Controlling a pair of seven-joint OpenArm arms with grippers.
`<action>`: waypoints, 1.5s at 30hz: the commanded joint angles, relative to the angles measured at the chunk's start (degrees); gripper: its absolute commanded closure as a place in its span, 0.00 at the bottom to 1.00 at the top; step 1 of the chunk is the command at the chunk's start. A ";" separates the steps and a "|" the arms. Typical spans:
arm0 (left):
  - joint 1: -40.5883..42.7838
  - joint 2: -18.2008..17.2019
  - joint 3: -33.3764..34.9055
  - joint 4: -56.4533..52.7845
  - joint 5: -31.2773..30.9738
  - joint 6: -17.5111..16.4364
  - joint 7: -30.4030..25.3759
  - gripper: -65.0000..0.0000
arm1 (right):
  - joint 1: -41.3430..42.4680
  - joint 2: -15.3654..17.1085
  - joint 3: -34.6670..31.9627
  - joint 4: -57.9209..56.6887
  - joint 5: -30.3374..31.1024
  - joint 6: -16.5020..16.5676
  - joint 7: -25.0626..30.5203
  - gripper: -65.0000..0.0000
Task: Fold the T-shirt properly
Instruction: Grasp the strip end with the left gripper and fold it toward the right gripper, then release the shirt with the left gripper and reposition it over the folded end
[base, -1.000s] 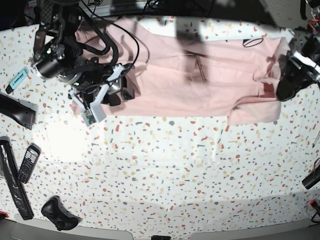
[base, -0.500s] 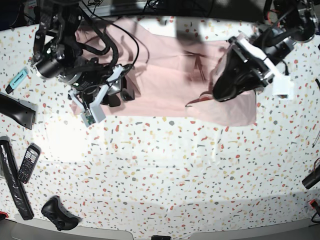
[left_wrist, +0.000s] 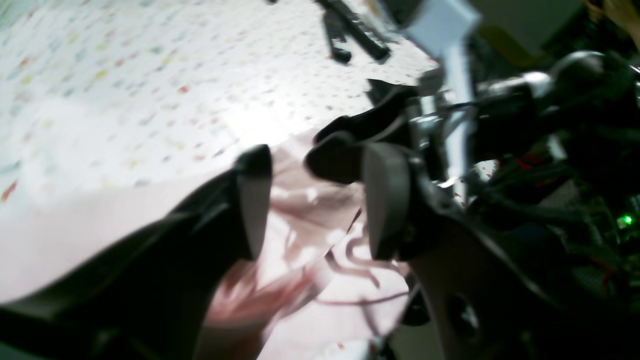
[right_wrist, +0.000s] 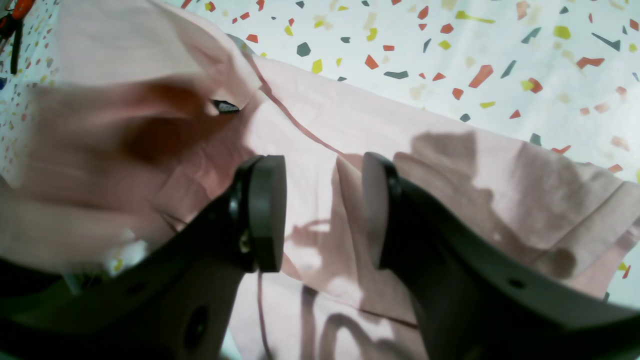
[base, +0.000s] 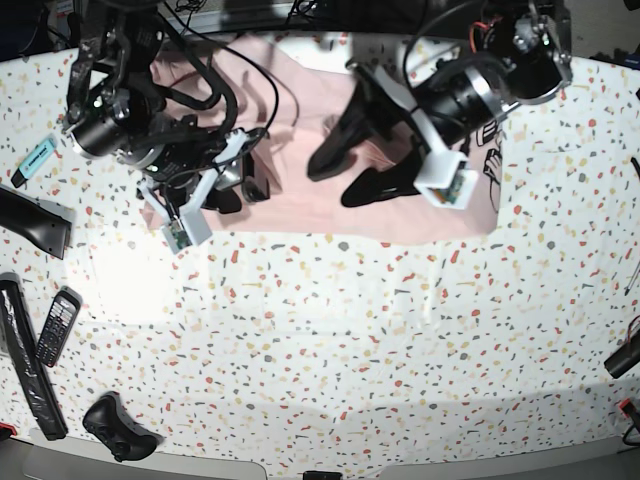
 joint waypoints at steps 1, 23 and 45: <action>-0.81 0.15 0.39 1.11 0.09 -0.42 -2.10 0.54 | 0.50 0.35 0.17 1.20 0.70 0.39 1.03 0.62; 2.58 -9.44 -5.25 -5.73 11.04 -0.22 0.83 0.54 | 0.33 13.18 18.99 -3.37 -6.60 -1.55 0.98 0.62; -3.78 -9.44 6.25 -19.91 -14.43 -6.59 11.65 0.55 | 0.35 13.79 23.47 -4.98 2.38 0.42 -1.33 0.62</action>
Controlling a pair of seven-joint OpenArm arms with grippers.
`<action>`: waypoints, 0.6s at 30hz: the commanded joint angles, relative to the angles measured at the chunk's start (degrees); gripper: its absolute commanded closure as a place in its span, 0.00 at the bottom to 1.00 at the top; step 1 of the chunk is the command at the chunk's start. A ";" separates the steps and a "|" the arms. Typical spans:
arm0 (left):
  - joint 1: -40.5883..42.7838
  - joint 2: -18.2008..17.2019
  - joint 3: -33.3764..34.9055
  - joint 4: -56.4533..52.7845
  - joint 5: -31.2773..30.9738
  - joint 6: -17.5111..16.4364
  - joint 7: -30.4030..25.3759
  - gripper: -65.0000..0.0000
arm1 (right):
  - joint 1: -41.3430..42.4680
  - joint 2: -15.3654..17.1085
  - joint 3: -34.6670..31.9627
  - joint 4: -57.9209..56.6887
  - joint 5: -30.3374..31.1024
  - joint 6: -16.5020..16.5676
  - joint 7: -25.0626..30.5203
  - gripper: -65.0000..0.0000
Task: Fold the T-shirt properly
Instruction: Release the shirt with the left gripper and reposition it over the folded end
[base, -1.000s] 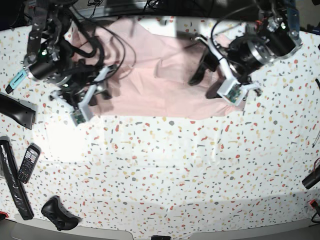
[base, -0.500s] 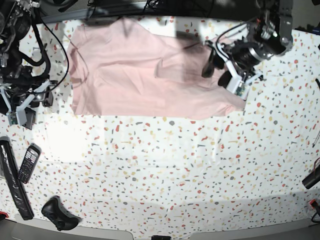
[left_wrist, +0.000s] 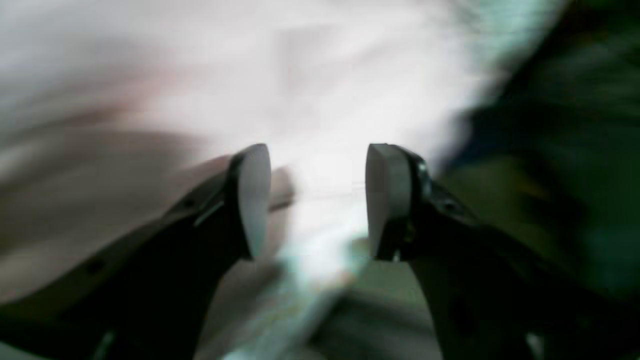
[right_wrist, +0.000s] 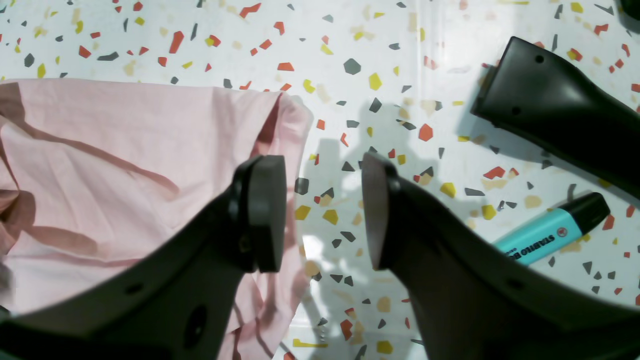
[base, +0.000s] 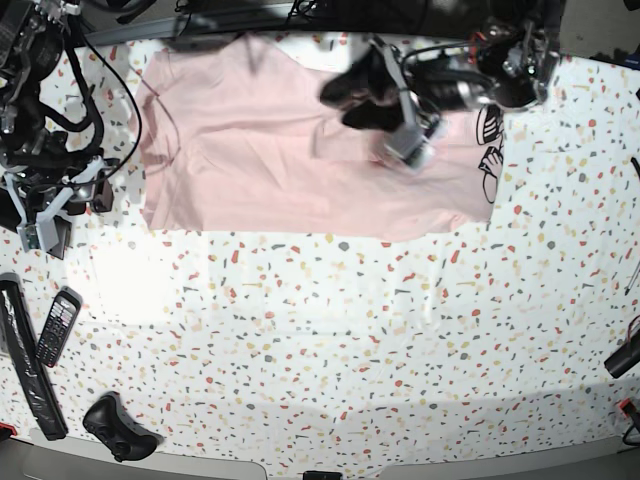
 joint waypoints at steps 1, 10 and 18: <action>-0.72 -0.28 0.98 0.90 -3.89 -0.65 -0.26 0.55 | 0.50 0.92 0.31 0.74 0.63 0.44 1.01 0.62; -6.78 -0.59 -6.73 0.90 -9.60 -0.65 2.32 0.55 | 0.50 0.92 0.31 0.74 0.63 0.44 1.03 0.62; -4.57 -0.37 -16.85 0.87 8.66 -0.65 2.89 0.55 | 0.66 0.92 0.31 0.74 0.70 0.42 1.36 0.62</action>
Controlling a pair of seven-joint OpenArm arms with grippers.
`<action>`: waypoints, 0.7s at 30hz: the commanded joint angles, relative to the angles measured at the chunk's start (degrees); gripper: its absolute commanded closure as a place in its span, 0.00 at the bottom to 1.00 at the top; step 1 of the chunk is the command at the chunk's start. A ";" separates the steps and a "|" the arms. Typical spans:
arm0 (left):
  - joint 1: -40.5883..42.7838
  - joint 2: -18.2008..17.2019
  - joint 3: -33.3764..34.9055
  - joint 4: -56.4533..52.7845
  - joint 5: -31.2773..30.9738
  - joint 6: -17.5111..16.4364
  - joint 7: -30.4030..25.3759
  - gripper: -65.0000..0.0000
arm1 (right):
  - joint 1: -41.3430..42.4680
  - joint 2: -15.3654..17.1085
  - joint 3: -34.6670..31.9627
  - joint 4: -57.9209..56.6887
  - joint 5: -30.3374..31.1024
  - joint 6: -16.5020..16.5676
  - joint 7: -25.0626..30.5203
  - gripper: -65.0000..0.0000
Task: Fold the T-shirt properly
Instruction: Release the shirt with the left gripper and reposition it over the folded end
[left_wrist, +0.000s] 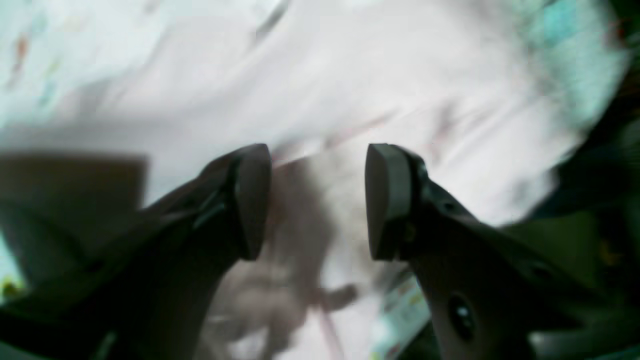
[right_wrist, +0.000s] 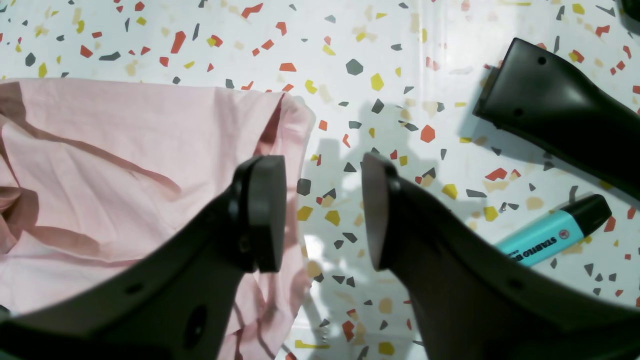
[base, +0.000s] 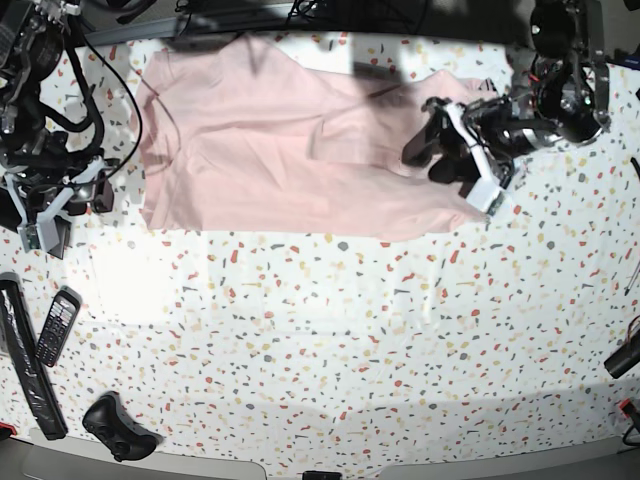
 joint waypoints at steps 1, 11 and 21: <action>0.28 0.15 0.50 0.87 0.11 -0.56 -2.08 0.55 | 0.72 0.94 0.33 0.76 0.66 0.42 1.36 0.62; 1.31 0.22 8.70 0.72 11.76 4.31 -7.48 0.83 | 0.79 0.92 0.33 0.76 0.61 0.42 1.03 0.62; 1.49 -0.09 9.81 0.74 -4.92 -0.56 -8.87 1.00 | 0.79 0.96 0.33 0.76 0.61 0.44 1.05 0.62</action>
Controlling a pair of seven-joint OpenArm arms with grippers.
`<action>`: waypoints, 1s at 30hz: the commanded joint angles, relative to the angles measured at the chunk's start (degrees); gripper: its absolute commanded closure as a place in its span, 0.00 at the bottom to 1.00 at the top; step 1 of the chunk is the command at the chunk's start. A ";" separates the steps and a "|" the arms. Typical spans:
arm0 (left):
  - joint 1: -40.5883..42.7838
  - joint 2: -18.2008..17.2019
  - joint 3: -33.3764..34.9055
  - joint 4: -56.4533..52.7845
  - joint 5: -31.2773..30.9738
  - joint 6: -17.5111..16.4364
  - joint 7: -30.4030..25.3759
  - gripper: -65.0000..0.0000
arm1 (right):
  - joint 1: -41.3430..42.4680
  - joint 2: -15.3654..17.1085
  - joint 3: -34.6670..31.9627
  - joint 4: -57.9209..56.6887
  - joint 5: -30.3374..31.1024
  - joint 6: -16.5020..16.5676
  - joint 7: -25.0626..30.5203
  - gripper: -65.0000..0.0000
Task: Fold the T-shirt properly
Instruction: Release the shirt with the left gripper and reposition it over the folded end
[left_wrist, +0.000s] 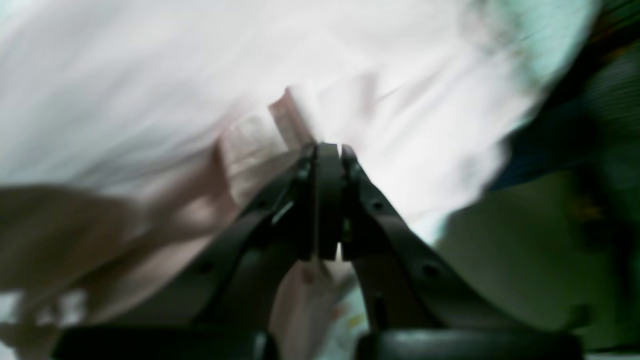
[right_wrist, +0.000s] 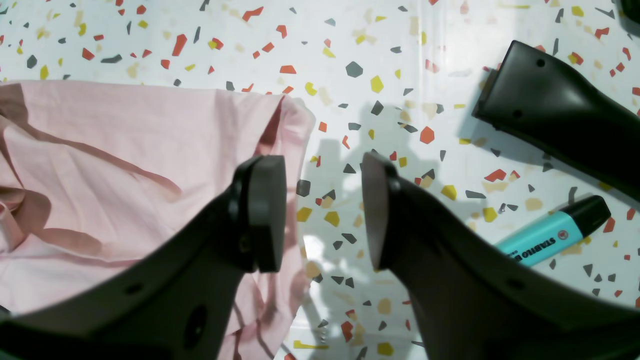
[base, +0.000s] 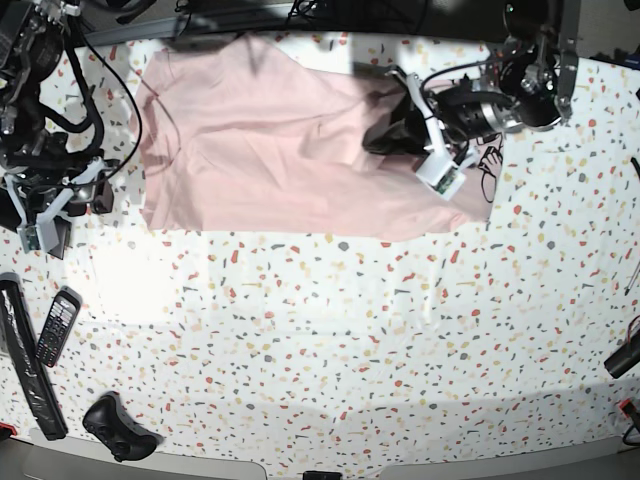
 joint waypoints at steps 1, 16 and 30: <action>-0.31 -0.20 0.22 0.85 -3.10 -0.45 -0.24 1.00 | 0.61 0.92 0.33 0.79 0.68 0.39 1.11 0.62; -0.55 -0.22 5.29 0.85 -8.61 -0.45 9.20 0.65 | 0.61 0.92 0.33 0.79 0.66 0.39 1.11 0.62; -11.04 -3.67 5.01 0.85 -36.65 -0.45 32.33 0.57 | 0.61 0.90 0.33 0.79 0.66 0.39 1.09 0.62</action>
